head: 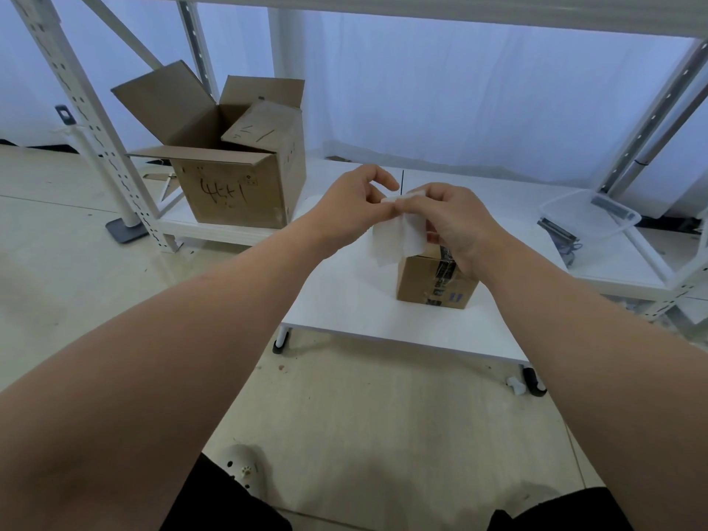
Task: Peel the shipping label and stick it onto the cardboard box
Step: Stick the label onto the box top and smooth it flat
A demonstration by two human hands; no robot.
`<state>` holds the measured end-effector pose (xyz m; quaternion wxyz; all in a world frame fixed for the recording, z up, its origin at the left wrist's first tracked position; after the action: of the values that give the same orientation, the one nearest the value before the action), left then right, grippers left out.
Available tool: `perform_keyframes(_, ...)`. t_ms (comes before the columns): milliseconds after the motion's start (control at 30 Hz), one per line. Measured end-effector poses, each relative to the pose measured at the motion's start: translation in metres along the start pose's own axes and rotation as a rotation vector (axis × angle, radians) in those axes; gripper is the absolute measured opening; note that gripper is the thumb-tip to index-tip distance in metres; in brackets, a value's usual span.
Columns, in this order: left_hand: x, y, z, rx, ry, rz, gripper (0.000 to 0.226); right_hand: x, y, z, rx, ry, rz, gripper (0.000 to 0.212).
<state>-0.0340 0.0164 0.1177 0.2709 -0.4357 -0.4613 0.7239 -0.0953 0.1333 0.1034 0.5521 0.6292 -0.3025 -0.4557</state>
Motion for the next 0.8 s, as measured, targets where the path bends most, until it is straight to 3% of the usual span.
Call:
perform_keyframes(233, -0.013, 0.014, 0.004, -0.071, -0.082, 0.013, 0.027, -0.015, -0.009, 0.004, 0.087, -0.104, 0.143, 0.014)
perform_keyframes(367, -0.018, 0.025, 0.005, -0.138, -0.103, -0.025, 0.011, -0.015, -0.011, 0.004, 0.119, -0.105, 0.197, 0.011)
perform_keyframes(800, -0.022, 0.031, 0.005, -0.174, -0.142, 0.080, 0.010, -0.013, -0.014, 0.007, 0.126, -0.140, 0.167, 0.010)
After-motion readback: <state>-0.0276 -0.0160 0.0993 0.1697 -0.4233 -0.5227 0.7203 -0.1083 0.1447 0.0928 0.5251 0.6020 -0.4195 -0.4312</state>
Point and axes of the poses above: each hand's wrist, its own z-axis towards the middle knuckle, its own x-axis out of the palm, y = z × x, the point moved 9 cm from there along z, towards the middle knuckle, and after that the axes turned 8 degrees about -y, right-handed, at the moved point
